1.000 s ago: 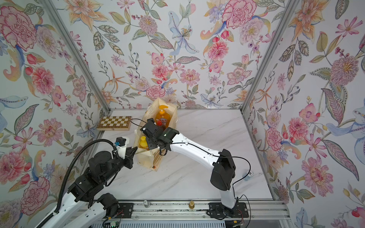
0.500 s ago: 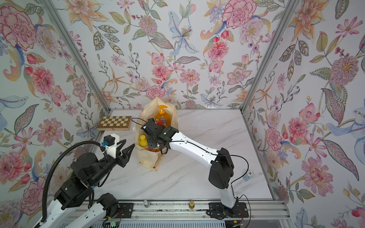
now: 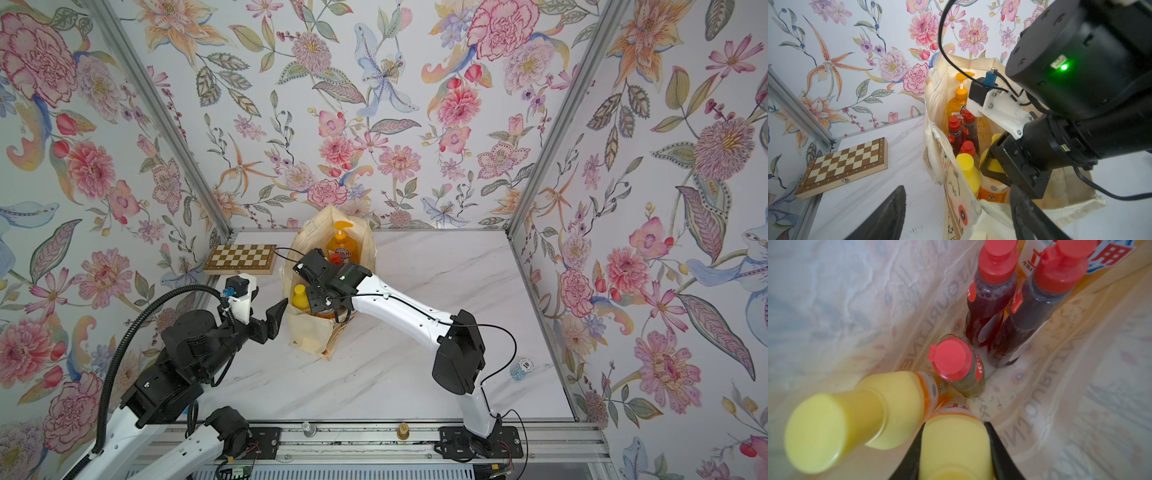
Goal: Pack dish soap into the shopping bag
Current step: Place the bottle of dish soap in the shopping bag.
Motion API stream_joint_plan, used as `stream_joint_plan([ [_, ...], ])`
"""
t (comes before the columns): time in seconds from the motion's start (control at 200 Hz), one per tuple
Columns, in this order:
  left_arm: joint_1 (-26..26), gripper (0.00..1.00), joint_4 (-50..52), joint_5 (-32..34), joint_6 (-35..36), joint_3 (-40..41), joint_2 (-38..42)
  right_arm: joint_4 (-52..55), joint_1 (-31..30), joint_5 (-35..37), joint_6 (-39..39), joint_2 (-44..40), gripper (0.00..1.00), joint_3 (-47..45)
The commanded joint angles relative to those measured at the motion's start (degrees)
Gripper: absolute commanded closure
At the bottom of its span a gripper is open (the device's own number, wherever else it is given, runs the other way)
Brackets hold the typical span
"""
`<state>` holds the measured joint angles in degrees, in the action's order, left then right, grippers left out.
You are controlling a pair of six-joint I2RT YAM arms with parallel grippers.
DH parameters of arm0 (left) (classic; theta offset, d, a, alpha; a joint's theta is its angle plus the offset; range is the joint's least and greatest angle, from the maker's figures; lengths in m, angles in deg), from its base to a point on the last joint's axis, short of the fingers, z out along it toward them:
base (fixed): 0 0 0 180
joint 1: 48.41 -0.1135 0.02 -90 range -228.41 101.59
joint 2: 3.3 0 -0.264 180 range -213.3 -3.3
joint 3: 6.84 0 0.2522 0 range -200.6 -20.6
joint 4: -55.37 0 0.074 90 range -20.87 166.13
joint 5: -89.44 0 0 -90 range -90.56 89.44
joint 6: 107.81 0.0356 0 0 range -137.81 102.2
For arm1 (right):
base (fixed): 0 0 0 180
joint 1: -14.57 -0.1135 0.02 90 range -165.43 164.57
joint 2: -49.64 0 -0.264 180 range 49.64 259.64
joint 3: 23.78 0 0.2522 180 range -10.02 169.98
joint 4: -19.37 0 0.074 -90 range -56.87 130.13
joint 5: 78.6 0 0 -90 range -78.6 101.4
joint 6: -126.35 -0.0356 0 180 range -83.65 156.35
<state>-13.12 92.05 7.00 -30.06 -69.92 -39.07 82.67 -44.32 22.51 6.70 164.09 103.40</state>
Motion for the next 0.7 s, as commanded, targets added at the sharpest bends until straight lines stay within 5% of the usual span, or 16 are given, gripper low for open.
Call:
stream_joint_plan([
  [0.0,0.5,0.20,-1.4,2.6,-3.6,-4.2,-2.7,2.0,-1.1,-2.5,-1.7,0.8,1.00,2.3],
  [0.696,-3.0,0.41,3.8,-1.1,-10.0,-3.8,-7.1,2.7,-2.0,-2.5,-2.7,3.8,1.00,3.1],
])
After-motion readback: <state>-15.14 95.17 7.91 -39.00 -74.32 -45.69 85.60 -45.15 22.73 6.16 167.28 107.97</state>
